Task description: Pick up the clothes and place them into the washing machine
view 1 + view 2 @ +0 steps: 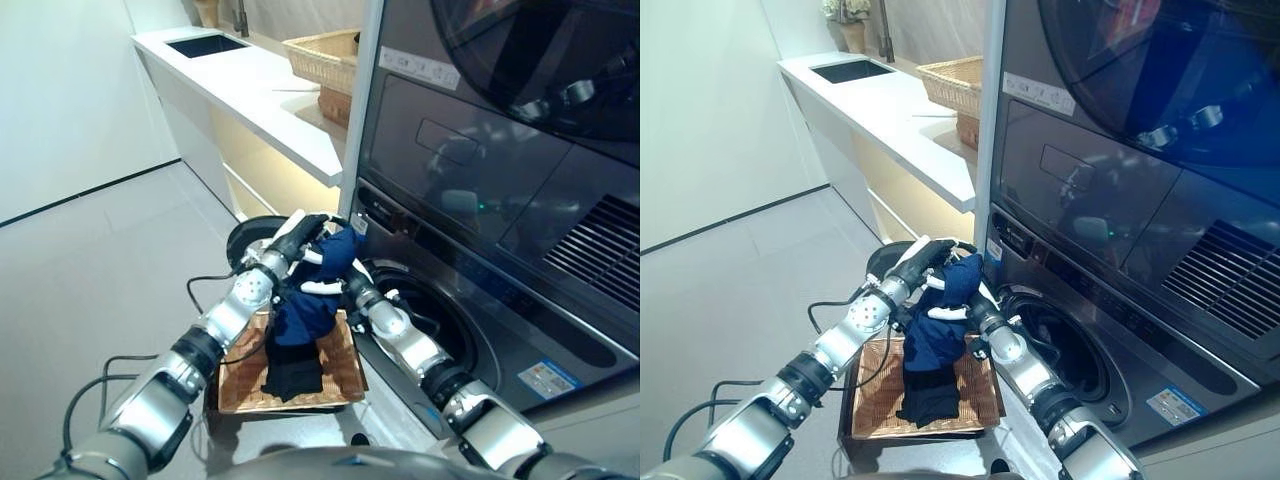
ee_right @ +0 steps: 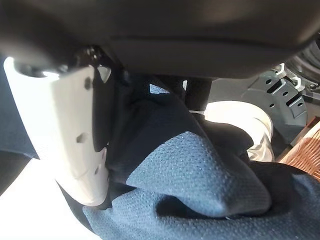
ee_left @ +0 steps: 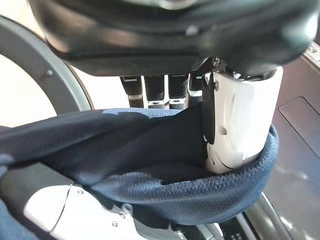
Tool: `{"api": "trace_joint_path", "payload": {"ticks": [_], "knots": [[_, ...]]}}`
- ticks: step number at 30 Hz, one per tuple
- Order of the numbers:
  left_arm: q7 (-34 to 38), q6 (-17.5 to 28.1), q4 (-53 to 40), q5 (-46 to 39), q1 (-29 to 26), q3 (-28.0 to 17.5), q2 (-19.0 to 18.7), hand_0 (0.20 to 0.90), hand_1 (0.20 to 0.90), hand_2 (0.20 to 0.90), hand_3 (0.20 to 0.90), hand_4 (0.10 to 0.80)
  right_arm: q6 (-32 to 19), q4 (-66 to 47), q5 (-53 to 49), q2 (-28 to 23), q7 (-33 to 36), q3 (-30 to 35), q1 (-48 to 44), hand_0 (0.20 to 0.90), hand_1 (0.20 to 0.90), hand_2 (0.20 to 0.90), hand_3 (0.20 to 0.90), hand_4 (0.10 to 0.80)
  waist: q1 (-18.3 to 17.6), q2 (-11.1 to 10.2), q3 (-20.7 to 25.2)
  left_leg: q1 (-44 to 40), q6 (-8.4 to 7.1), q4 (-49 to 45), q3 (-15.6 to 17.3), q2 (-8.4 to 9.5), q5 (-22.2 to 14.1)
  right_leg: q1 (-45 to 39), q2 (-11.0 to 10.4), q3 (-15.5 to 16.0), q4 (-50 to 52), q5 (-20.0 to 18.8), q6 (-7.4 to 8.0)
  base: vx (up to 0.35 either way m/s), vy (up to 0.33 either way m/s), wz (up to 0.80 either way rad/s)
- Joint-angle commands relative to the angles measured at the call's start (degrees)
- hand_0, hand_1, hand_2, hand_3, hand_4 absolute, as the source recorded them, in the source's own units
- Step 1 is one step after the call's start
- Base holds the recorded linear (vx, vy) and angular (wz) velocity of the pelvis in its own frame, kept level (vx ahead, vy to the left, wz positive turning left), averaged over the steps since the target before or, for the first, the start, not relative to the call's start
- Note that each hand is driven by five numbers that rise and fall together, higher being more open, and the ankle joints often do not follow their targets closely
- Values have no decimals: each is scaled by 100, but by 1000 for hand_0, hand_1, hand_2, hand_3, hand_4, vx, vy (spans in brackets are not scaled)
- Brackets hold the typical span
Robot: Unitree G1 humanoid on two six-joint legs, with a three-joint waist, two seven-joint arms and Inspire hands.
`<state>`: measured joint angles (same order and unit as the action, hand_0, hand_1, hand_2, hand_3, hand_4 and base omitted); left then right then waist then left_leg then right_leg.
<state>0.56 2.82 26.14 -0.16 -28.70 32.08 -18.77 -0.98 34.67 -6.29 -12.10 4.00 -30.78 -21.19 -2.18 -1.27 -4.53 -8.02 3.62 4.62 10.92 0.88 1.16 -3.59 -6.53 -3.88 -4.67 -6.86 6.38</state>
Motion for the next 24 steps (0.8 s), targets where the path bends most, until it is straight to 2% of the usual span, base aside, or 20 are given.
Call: {"api": "trace_joint_path", "payload": {"ticks": [1,13,17,18,19,24], "knots": [[103,528,-601,120,-912,26,281,900,900,900,900,800,-432,-4,-28,499,104,358,-841,200,200,200,200,300,222,150,440,177,-257,-84,-440,102,-132,117,-1,128,753,549,121,0,0,0],[92,505,-1235,356,-810,-140,-208,900,900,900,900,800,-370,-109,-20,606,181,421,-879,200,200,200,200,300,307,160,413,196,-250,-93,-457,96,-127,125,-7,136,755,542,116,0,0,0],[-34,472,-1703,399,-682,-278,-598,900,900,900,900,800,-315,-220,28,641,235,500,-882,200,200,200,200,300,364,172,409,198,-251,-90,-464,95,-128,119,-12,158,749,544,114,0,0,1],[-34,472,-1704,399,-681,-278,-598,900,900,900,900,800,-315,-220,28,642,235,500,-882,200,200,200,200,300,364,172,409,198,-251,-90,-464,96,-127,118,-12,158,749,544,114,3,5,3],[-76,449,-1777,442,-704,-347,-785,900,900,900,900,800,-185,-216,34,552,233,590,-879,200,200,200,200,300,375,176,410,199,-255,-91,-469,100,-123,114,-11,169,743,548,114,0,0,0],[-169,455,-1815,559,-468,-517,-1089,900,900,900,900,800,-249,-117,59,356,167,839,-792,200,200,200,200,300,409,171,407,193,-248,-102,-489,100,-136,102,-19,186,743,553,115,2,0,4]]}}
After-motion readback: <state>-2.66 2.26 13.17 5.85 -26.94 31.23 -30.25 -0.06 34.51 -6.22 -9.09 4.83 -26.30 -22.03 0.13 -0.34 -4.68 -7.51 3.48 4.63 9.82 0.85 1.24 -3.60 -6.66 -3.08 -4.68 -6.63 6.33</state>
